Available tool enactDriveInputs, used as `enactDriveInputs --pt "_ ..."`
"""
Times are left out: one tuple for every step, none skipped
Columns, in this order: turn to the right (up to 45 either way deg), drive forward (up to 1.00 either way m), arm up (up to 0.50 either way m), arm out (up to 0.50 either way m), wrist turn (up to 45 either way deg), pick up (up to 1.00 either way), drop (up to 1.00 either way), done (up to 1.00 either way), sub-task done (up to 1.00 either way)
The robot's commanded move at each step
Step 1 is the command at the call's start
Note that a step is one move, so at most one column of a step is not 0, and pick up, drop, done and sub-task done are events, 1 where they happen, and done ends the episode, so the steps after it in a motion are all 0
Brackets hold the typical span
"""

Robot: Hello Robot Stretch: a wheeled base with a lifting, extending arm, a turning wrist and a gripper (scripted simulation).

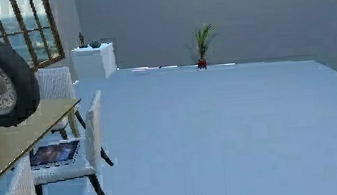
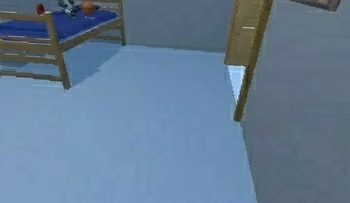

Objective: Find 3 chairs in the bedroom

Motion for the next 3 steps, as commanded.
enactDriveInputs --pt "0.0 0.45 0.00 0.00 0.0 0.00 0.00 0.00 0.00" --pt "-42.0 0.00 0.00 0.00 0.0 0.00 0.00 0.00 0.00" --pt "0.0 0.00 0.00 0.00 0.0 0.00 0.00 0.00 1.00"
